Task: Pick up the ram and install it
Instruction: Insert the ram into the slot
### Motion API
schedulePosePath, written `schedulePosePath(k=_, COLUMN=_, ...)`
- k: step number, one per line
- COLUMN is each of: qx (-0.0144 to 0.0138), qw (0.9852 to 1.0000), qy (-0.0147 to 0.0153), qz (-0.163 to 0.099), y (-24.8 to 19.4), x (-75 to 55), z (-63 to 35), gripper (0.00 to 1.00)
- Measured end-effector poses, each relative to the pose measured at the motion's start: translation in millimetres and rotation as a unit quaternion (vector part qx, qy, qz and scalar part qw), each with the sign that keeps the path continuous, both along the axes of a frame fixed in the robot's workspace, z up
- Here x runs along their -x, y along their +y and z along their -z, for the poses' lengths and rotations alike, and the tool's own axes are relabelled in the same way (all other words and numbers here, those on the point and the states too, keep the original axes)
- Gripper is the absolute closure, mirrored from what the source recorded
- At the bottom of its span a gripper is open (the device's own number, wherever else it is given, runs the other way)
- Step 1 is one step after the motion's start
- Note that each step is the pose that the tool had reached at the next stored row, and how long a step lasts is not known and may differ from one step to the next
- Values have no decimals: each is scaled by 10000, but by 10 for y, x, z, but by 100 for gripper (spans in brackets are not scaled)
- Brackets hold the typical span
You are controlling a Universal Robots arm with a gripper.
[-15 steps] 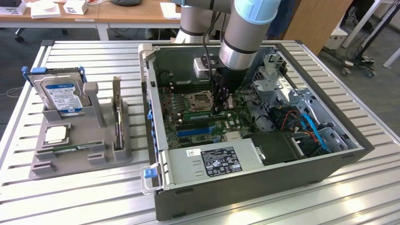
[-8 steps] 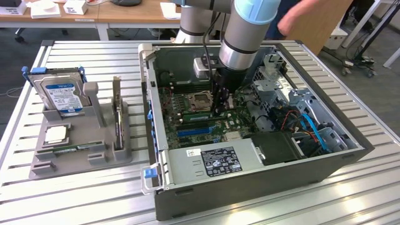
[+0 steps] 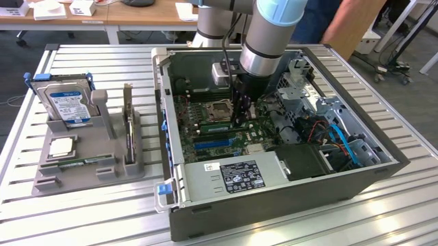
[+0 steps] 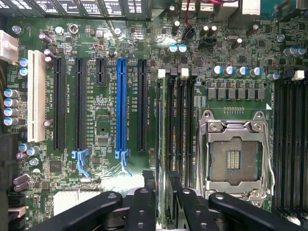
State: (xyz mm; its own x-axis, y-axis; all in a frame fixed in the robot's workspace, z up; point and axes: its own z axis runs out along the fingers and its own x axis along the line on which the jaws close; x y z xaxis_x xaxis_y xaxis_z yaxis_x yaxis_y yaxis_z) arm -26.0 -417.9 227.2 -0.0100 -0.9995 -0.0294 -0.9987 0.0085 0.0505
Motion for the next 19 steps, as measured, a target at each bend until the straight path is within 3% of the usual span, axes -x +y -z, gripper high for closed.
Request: schedulePosePath(k=19, qx=1, qw=10000, qy=0, qz=0, y=0, x=0, z=-442, gripper=75)
